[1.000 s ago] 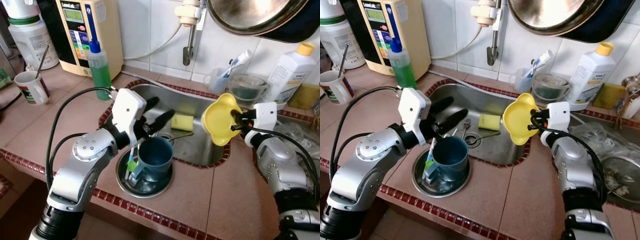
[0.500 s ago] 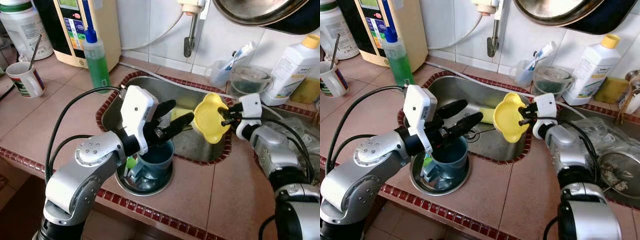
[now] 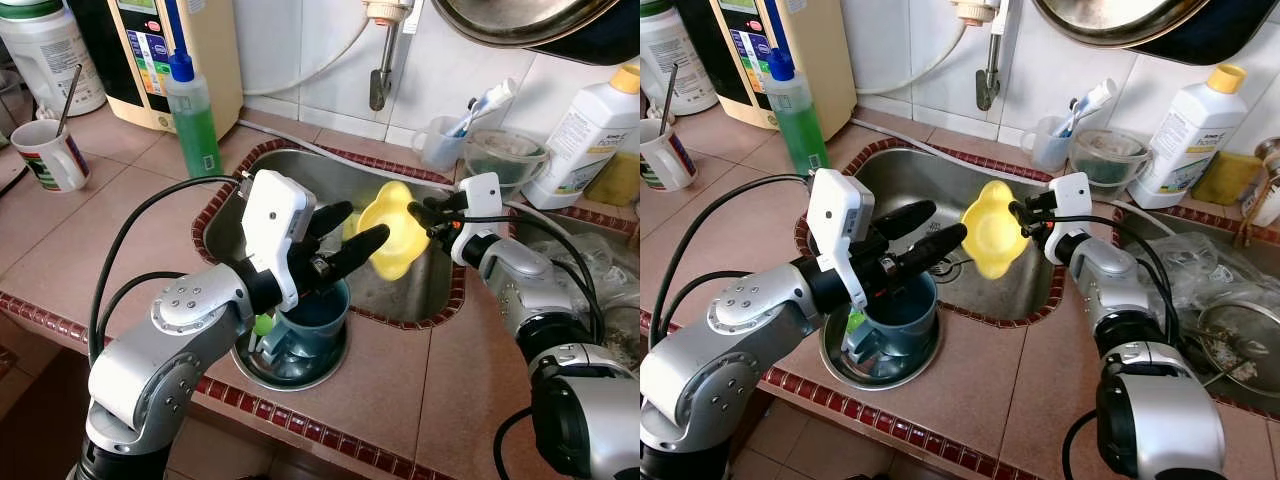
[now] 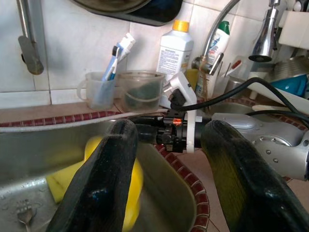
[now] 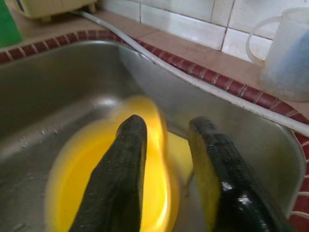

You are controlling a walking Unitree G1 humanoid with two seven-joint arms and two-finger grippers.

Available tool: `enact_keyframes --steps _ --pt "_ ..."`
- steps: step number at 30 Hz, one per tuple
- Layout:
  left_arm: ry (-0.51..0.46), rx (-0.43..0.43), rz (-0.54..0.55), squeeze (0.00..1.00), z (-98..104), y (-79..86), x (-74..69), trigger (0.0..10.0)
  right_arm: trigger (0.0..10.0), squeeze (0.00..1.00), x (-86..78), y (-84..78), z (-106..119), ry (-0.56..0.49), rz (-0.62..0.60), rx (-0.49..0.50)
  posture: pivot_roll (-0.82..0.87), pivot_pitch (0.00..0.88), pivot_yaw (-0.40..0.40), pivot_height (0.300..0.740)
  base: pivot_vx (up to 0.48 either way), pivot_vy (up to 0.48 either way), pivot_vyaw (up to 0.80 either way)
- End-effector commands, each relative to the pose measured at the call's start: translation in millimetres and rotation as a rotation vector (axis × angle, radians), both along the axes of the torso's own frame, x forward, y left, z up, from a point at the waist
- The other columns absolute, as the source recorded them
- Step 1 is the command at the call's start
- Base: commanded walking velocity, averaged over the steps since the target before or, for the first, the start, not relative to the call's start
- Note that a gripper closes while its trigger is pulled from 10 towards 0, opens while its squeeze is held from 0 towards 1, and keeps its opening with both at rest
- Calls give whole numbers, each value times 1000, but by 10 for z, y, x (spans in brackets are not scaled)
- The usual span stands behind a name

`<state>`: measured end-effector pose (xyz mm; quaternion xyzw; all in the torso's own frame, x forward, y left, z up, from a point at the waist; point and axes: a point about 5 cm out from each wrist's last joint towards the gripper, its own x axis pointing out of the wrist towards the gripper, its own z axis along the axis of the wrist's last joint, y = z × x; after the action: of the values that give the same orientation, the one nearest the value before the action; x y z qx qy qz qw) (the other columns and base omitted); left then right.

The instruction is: Kitchen organization

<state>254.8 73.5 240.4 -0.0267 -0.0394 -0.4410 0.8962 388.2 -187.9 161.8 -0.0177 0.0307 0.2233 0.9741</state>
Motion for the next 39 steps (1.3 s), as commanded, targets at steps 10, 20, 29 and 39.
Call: enact_keyframes --steps 10,20,29,39 --pt "-42 3 12 0 73 10 31 10000 10000 1000 25 -14 109 -53 7 40 -1 63 -42 740 0 0 0" --pt "-100 54 166 0 23 199 273 10000 10000 1000 -31 -52 234 -194 -50 107 -4 24 -49 740 0 0 0" --pt "-62 24 463 0 -316 570 598 10000 10000 1000 -308 -119 146 -351 -261 88 -26 9 -38 740 0 0 0" --pt "-30 -9 561 0 -575 678 702 10000 10000 1000 -633 -51 28 -394 -353 71 -59 0 -20 740 0 0 0"
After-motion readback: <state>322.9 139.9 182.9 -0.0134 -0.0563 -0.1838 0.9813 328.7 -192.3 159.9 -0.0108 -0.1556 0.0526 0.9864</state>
